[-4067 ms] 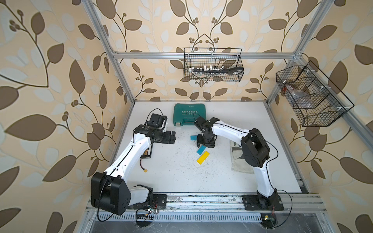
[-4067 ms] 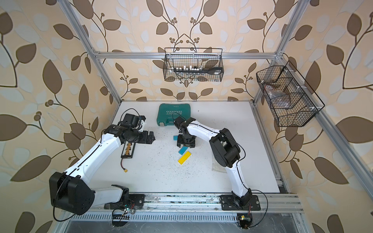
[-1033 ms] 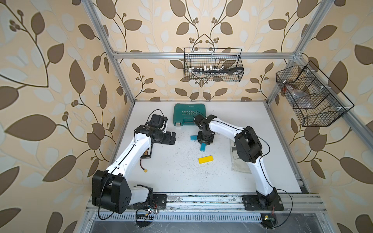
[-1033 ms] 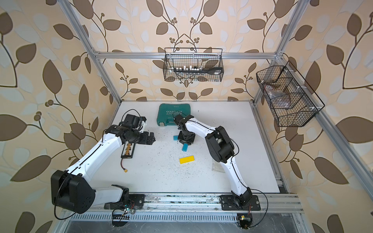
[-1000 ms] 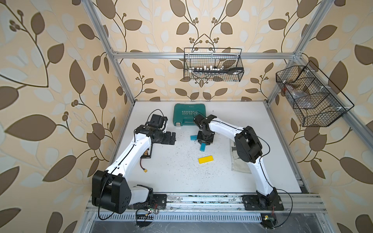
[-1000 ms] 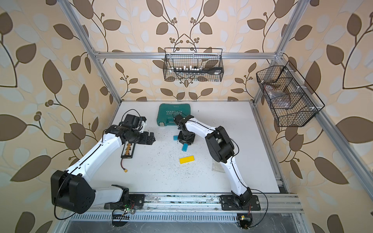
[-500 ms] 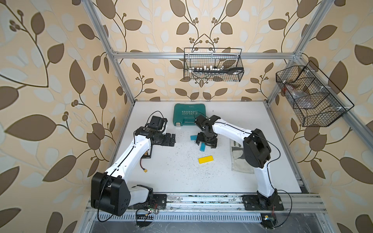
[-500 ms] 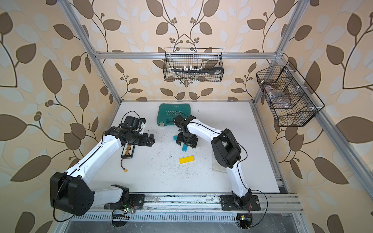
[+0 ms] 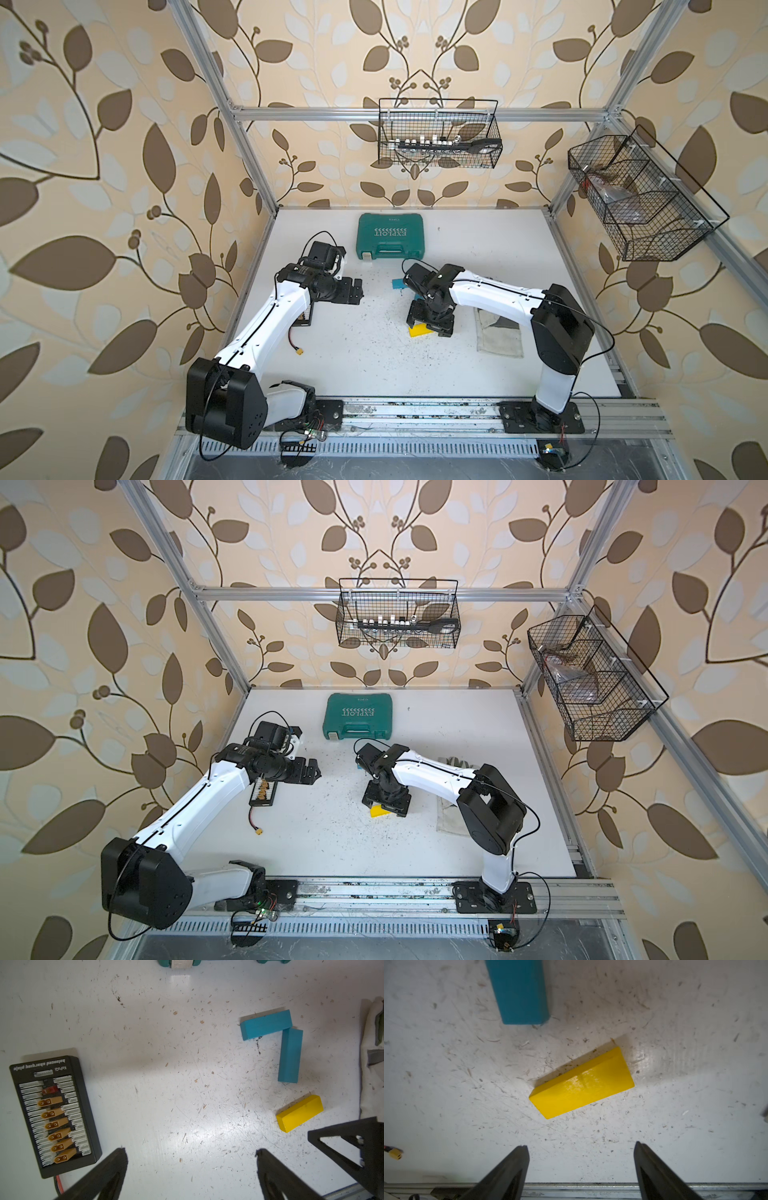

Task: Assemble the number 7 with building blocks
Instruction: Assemble the building block at the center of the board.

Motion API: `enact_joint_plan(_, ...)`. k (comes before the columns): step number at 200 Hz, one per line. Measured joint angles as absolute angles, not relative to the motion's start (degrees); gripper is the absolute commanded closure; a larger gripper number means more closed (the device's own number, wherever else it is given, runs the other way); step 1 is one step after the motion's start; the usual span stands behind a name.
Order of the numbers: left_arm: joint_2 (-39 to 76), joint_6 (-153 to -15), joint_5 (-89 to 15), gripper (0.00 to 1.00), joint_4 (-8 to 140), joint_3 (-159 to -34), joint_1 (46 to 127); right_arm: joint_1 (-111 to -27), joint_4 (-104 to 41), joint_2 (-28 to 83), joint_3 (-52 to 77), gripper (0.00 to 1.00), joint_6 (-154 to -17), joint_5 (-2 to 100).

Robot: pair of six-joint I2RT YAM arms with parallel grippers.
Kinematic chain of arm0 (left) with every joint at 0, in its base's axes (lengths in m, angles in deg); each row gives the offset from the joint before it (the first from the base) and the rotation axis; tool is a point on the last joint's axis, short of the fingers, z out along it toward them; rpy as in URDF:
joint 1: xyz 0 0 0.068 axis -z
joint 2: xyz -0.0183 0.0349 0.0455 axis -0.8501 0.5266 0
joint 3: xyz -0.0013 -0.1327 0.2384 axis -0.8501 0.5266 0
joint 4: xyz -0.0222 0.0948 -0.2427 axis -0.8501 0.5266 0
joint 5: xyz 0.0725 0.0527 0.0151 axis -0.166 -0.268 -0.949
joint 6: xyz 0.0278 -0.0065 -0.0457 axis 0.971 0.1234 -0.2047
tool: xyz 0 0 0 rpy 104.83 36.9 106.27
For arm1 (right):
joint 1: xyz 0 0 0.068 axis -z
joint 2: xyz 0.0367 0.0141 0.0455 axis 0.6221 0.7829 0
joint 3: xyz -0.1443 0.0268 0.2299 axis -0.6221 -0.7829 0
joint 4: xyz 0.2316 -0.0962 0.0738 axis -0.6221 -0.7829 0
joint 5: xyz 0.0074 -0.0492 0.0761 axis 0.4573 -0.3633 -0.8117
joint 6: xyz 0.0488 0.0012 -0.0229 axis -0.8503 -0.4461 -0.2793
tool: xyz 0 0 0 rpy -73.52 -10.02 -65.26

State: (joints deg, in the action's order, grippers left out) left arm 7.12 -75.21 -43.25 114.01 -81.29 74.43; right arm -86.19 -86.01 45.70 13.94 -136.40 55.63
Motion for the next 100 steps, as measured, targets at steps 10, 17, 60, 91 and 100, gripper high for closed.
enact_joint_plan(10,6.42,-75.23,-43.03,0.01,114.10,-81.14,74.43,-86.19,-84.77,45.70,13.13,0.18,-137.41,55.63)
enact_joint_plan(17,5.90,-75.23,-42.86,0.01,114.14,-81.03,74.43,-86.19,-83.76,45.70,12.74,0.18,-138.11,55.63)
enact_joint_plan(60,3.84,-75.23,-41.81,0.01,114.95,-80.65,74.43,-86.06,-79.11,45.72,10.53,0.20,-142.46,55.89)
enact_joint_plan(91,3.47,-75.23,-41.72,0.01,115.01,-80.50,74.43,-85.91,-77.75,47.12,10.14,0.21,-144.44,56.76)
enact_joint_plan(100,3.43,-75.23,-41.59,0.01,115.04,-80.37,74.43,-85.78,-77.60,47.69,10.14,0.23,-144.71,57.22)
